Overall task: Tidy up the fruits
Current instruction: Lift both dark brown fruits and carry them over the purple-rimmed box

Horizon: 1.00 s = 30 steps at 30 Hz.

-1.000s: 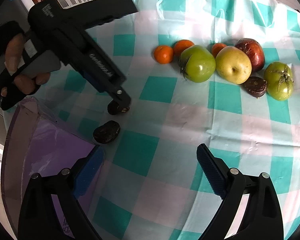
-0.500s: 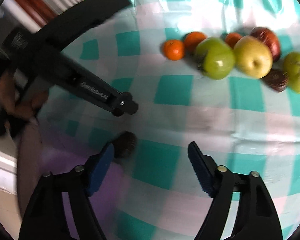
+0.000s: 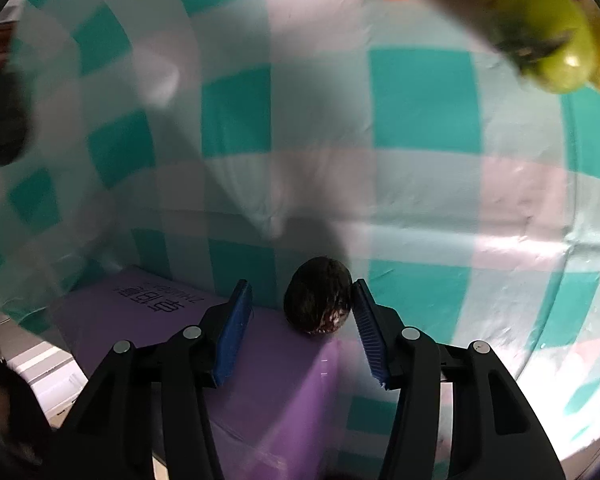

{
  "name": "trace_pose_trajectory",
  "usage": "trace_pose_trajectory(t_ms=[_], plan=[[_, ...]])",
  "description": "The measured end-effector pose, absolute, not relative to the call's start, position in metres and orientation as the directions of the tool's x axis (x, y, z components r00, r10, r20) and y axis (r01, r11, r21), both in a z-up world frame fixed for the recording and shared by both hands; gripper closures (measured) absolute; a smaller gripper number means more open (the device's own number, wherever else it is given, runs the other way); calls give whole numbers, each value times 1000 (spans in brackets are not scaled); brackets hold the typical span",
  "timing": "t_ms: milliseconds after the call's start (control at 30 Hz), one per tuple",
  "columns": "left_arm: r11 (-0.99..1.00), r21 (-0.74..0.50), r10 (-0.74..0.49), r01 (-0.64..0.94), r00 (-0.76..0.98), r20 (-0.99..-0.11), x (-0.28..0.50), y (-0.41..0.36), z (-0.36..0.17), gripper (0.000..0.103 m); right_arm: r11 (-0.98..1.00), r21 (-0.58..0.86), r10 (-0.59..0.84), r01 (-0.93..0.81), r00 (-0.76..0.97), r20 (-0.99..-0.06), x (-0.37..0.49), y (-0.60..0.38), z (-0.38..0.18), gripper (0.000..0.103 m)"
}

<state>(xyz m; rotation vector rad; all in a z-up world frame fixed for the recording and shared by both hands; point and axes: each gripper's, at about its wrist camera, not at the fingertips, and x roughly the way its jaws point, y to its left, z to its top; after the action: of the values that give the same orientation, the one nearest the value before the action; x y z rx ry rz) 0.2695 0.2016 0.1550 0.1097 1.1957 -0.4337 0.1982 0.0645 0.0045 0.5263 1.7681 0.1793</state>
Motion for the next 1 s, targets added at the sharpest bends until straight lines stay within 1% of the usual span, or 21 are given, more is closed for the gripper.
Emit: trace_pose_trajectory(t_ms=[67,100,200,300,500,733,867,1000], plan=[[917,-156,-285,368,327,-901,263,221,170,65,907,340,395,249,-223,-891,201,75,0,54],[918,-162,-291,362,337,-896,258,230,178,65,921,317,368,228,-233,-900,202,80,0,56],[923,-181,-307,340,364,-880,246,244,184,65,946,272,306,175,-207,-929,204,89,5,69],[931,-184,-303,315,386,-871,234,255,183,65,956,261,278,133,-134,-951,200,84,15,69],[941,-222,-311,255,398,-863,213,261,177,65,936,309,316,167,-14,-949,188,51,36,69],[915,-299,-391,271,411,-823,161,203,196,65,924,345,334,165,87,-938,138,-9,65,69],[893,-347,-441,286,414,-796,109,154,211,65,912,375,354,168,143,-924,88,-54,79,69],[888,-344,-449,305,417,-790,46,108,221,65,887,424,393,181,185,-901,49,-98,90,69]])
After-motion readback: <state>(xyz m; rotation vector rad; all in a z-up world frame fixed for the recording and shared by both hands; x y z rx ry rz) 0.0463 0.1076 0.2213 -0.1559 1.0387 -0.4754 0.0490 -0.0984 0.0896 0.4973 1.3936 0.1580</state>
